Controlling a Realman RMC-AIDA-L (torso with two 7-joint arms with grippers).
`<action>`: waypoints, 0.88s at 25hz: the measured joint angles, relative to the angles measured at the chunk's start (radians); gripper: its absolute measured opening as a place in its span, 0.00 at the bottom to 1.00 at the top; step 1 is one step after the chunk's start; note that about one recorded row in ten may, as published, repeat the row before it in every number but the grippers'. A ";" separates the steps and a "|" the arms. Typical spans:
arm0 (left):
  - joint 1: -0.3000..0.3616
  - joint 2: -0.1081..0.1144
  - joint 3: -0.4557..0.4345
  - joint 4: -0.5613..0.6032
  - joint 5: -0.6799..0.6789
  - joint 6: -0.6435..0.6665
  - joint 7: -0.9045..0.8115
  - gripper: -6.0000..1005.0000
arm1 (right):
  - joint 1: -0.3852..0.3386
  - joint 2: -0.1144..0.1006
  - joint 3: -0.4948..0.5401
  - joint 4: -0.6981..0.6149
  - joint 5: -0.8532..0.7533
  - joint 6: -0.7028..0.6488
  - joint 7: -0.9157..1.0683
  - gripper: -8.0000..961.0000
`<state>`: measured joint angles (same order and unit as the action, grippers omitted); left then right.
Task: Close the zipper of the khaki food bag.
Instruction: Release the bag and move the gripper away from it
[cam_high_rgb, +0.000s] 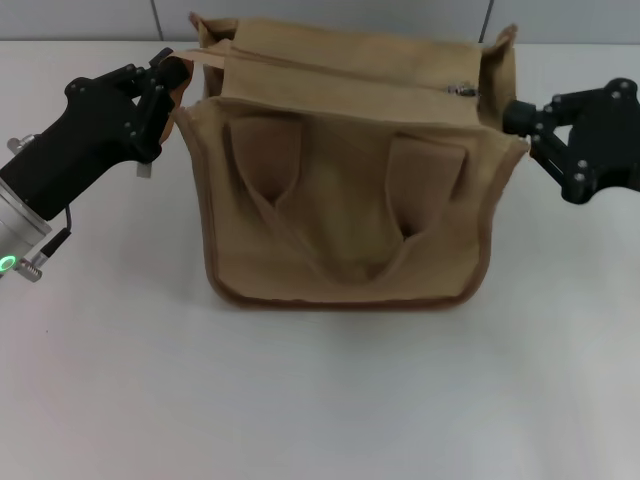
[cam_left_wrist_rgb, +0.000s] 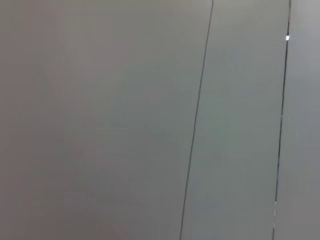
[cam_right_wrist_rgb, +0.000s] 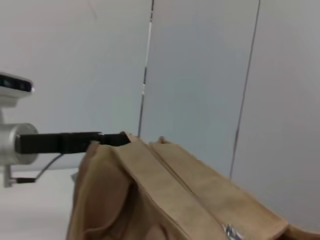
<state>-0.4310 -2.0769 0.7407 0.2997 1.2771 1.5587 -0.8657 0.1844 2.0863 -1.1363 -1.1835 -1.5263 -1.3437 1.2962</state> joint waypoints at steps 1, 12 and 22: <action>0.000 0.000 0.001 0.000 0.001 0.003 0.010 0.17 | 0.000 -0.001 0.013 0.006 0.002 -0.019 0.000 0.02; 0.039 0.006 -0.018 0.052 -0.061 0.139 0.045 0.18 | -0.018 -0.003 0.160 0.118 0.104 -0.185 -0.002 0.22; 0.084 0.017 0.025 0.163 0.020 0.376 -0.103 0.54 | 0.011 -0.007 0.165 0.220 0.074 -0.346 -0.073 0.63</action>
<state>-0.3474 -2.0594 0.7660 0.4623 1.2972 1.9346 -0.9686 0.1955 2.0796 -0.9710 -0.9633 -1.4523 -1.6895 1.2233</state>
